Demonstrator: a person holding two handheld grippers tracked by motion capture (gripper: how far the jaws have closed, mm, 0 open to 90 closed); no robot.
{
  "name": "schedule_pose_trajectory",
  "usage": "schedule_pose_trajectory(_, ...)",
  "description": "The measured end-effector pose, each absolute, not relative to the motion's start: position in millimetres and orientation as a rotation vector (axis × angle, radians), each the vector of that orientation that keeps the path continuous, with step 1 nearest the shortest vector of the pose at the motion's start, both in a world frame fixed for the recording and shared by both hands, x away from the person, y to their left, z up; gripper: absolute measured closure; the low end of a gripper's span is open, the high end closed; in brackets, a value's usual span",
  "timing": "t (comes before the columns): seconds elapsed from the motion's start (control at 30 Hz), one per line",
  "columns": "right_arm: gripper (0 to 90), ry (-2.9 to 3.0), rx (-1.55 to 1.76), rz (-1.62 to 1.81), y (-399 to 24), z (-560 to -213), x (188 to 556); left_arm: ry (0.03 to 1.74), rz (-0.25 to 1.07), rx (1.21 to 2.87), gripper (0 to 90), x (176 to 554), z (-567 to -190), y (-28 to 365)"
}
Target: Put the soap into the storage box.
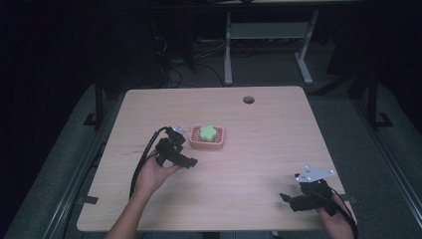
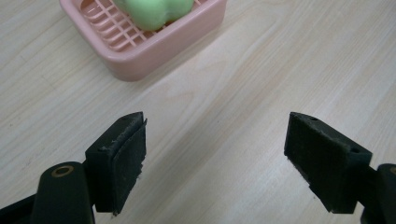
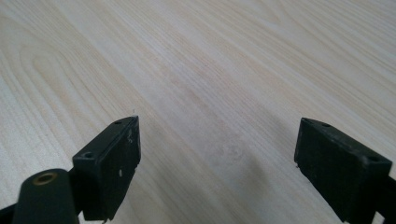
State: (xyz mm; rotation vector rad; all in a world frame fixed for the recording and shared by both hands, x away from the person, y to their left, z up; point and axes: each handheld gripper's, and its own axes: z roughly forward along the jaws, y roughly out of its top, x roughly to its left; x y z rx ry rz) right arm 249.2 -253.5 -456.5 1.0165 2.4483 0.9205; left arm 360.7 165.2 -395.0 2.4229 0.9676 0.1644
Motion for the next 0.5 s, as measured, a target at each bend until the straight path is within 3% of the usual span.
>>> schedule_pose_trajectory(0.5, 14.0, 2.455, 1.029, 0.909, -252.1, -457.1, 248.8, 0.986, 0.178, 2.417, 20.6, 343.9, -400.5, 184.0)
